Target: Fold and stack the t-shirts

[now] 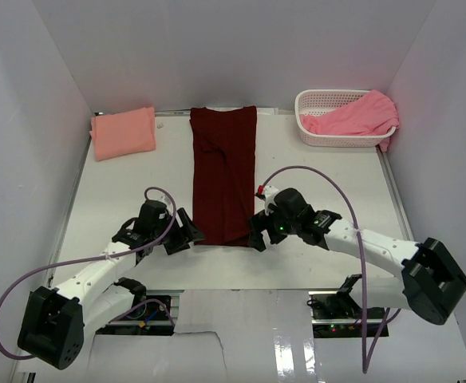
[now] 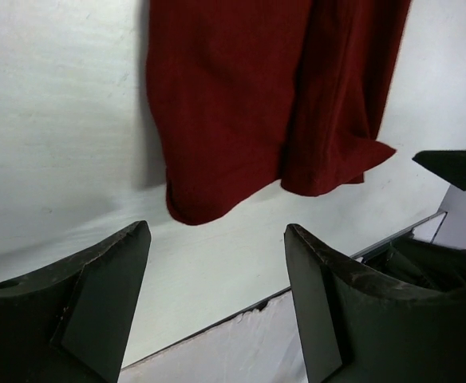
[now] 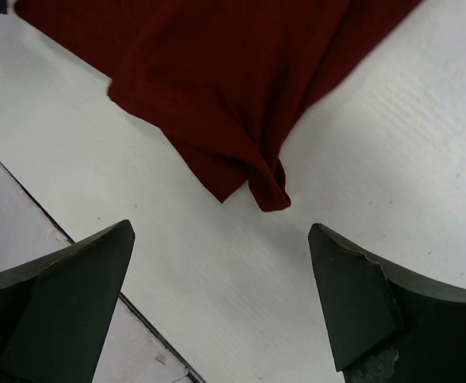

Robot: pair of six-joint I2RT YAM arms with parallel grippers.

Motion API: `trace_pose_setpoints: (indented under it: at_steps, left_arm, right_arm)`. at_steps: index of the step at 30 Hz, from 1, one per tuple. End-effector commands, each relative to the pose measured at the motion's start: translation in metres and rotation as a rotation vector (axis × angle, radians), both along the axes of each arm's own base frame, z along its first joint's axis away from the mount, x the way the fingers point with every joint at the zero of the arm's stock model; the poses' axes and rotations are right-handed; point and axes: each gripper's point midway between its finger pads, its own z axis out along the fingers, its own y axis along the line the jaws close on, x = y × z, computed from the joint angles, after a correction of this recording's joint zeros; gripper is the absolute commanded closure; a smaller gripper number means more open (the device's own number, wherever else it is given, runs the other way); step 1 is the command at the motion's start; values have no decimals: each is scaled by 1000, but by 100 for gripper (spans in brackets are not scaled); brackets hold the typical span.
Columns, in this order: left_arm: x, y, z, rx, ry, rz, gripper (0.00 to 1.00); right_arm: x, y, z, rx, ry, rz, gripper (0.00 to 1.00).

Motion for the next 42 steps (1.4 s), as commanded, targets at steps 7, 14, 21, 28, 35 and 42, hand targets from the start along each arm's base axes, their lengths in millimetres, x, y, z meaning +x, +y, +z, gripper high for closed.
trace_pose_setpoints:
  at_steps: [7,14,21,28,35,42]
  left_arm:
    - [32,10,24,99,-140,20,21]
    - [35,19,22,131,-185,55,21]
    - [38,16,21,122,-185,45,21]
    - [37,16,21,125,-190,37,20]
    - [35,15,17,123,-178,32,20]
    - [34,14,14,118,-168,25,20]
  right_arm:
    - [-5,8,54,92,-470,104,0]
    - [-16,7,19,-202,-632,138,2]
    - [-3,20,10,-241,-689,161,5]
    - [9,23,4,-216,-656,179,6]
    - [31,22,6,-153,-615,180,4]
    - [24,37,2,-83,-507,251,20]
